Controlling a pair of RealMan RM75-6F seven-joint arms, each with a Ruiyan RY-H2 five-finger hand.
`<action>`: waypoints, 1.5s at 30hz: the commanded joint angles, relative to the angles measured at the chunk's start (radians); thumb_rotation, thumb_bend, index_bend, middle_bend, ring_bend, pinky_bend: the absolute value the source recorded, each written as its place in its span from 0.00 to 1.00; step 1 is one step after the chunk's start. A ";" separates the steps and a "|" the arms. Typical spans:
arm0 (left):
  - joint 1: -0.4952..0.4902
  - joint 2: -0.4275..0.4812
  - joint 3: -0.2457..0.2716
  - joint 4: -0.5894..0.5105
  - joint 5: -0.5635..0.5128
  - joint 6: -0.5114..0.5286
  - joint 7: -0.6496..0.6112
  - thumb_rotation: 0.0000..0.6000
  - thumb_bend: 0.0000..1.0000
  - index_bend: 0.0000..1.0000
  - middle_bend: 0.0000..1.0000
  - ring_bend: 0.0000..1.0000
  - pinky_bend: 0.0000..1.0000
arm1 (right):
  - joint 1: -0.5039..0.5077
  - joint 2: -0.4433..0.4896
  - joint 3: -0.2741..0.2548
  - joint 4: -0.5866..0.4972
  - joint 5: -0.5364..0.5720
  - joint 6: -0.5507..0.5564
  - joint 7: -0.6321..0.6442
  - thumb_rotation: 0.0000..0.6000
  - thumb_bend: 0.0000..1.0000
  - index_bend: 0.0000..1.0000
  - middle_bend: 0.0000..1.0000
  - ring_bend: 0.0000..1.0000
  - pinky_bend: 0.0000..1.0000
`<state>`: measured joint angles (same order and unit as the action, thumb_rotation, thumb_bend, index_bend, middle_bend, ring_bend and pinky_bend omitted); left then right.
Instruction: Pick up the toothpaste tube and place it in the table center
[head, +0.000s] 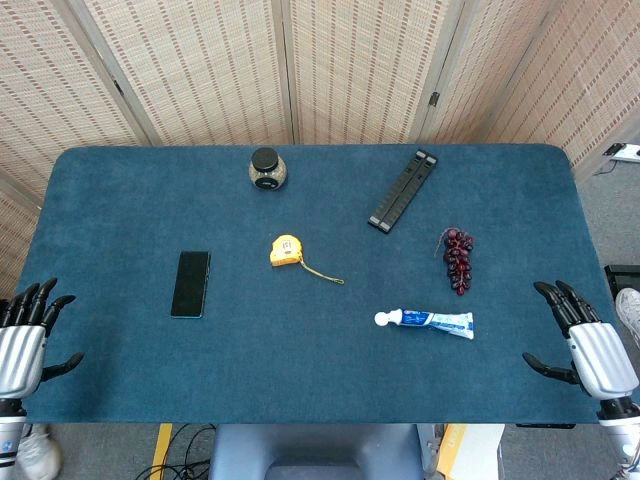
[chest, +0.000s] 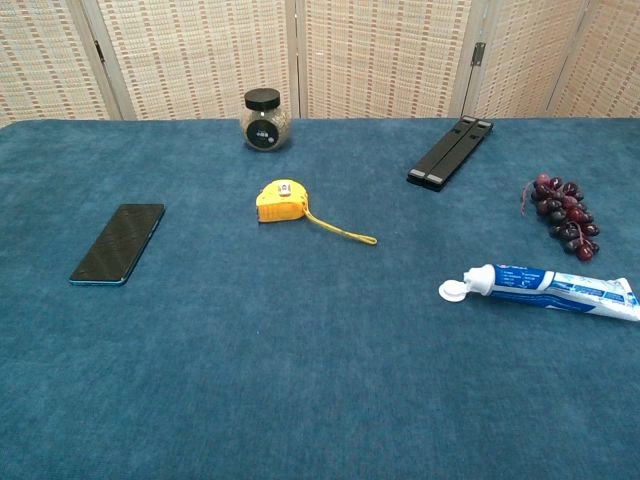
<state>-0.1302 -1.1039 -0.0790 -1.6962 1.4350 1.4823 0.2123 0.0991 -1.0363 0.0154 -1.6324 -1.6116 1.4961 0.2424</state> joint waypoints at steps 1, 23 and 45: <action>0.000 -0.002 -0.002 -0.003 -0.006 -0.002 0.007 1.00 0.02 0.23 0.09 0.05 0.14 | 0.000 -0.002 0.001 0.001 0.003 0.000 -0.001 1.00 0.21 0.04 0.15 0.02 0.14; -0.003 -0.004 0.010 -0.008 -0.011 -0.028 -0.016 1.00 0.02 0.23 0.09 0.05 0.14 | 0.116 -0.102 0.036 0.003 0.080 -0.203 -0.125 1.00 0.22 0.13 0.28 0.14 0.25; 0.015 0.003 0.019 0.014 -0.038 -0.038 -0.048 1.00 0.02 0.24 0.08 0.05 0.14 | 0.316 -0.405 0.077 0.262 0.228 -0.497 -0.254 1.00 0.22 0.31 0.37 0.24 0.36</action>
<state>-0.1157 -1.1009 -0.0602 -1.6824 1.3971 1.4440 0.1644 0.4073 -1.4332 0.0920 -1.3790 -1.3907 1.0080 -0.0075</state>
